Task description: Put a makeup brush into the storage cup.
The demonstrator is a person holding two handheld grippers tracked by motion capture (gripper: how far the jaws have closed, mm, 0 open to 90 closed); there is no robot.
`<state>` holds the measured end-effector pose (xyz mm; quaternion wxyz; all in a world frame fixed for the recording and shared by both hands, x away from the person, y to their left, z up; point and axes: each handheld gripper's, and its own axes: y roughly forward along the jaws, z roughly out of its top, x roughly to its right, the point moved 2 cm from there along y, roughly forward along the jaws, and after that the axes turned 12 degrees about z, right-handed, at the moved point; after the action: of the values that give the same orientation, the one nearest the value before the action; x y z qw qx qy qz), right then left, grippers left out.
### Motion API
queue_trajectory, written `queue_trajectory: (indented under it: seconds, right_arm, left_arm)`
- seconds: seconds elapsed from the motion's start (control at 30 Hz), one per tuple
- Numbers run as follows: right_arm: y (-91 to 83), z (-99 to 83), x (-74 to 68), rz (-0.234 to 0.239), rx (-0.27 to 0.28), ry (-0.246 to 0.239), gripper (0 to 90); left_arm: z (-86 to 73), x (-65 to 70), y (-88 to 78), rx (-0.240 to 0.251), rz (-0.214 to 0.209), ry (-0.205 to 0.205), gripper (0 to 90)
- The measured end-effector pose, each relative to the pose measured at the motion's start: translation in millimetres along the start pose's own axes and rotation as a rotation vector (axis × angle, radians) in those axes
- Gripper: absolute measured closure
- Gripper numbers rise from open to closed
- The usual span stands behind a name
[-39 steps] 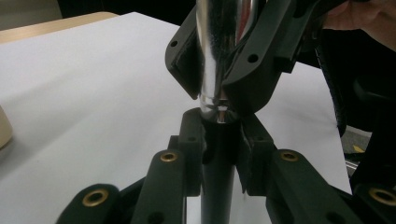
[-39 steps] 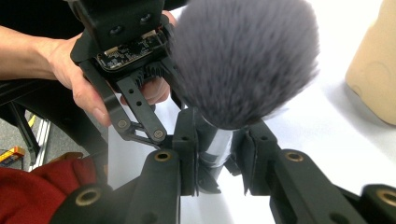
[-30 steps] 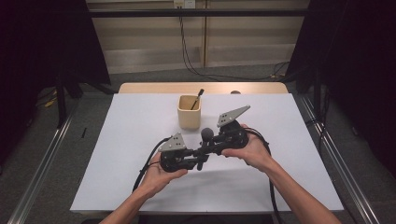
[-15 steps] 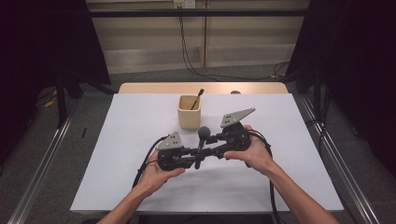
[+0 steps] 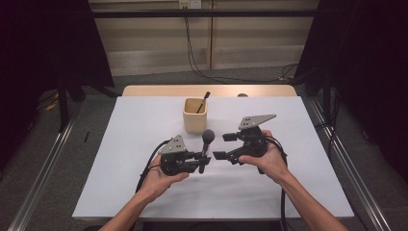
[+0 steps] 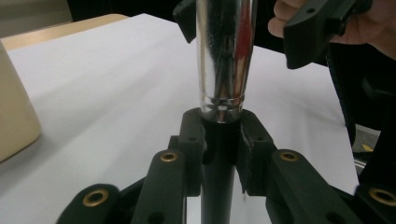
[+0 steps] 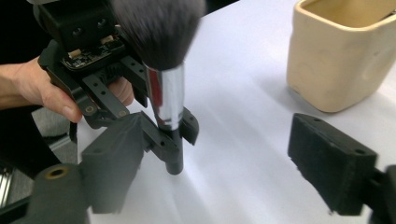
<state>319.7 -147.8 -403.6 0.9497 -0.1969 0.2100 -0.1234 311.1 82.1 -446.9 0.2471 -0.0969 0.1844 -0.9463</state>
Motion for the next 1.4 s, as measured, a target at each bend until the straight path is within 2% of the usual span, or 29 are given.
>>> queue_trajectory:
  seconds: [0.13,0.3,0.4,0.5,0.67,0.77,1.07,1.13,1.23,1.3,1.4]
  right_arm:
    - [-6.3,-5.5,3.1,-0.036,0.023,0.024,8.3]
    - [-12.7,-9.3,5.1,-0.056,0.048,0.024,0.8]
    - [-16.6,-12.5,4.9,-0.064,0.065,0.009,1.6]
    - [-19.3,-16.8,5.5,-0.079,0.061,0.014,1.9]
    - [-24.4,-22.8,7.7,-0.097,0.071,0.029,2.1]
    - [-27.6,-25.8,9.1,-0.151,0.081,0.031,2.4]
    - [-39.3,-33.4,8.1,-0.189,0.124,0.011,1.7]
    - [-41.6,-37.6,8.3,-0.207,0.144,0.01,1.6]
    - [-43.0,-44.9,8.7,-0.236,0.153,0.011,1.1]
    - [-44.5,-48.2,8.9,-0.254,0.151,0.014,1.2]
    - [-50.3,-52.6,8.4,-0.274,0.184,0.028,1.2]
  left_arm:
    - [0.2,-2.3,-2.5,0.004,0.007,-0.003,74.5]
    - [1.7,-6.1,-7.5,0.011,0.022,-0.007,74.5]
    - [2.3,-8.3,-10.7,0.019,0.03,-0.012,74.4]
    - [3.1,-10.0,-14.5,0.013,0.034,-0.007,74.5]
    - [7.5,-13.5,-21.9,0.031,0.048,-0.013,74.5]
    - [9.3,-17.1,-27.0,0.039,0.059,-0.019,74.5]
    - [13.6,-25.3,-36.2,0.059,0.087,-0.033,74.5]
    - [14.1,-27.0,-37.7,0.061,0.09,-0.032,74.4]
    - [14.3,-29.2,-38.4,0.058,0.096,-0.039,74.5]
    - [14.7,-30.5,-37.6,0.05,0.102,-0.031,74.5]
    - [16.2,-32.0,-38.4,0.057,0.101,-0.034,74.5]
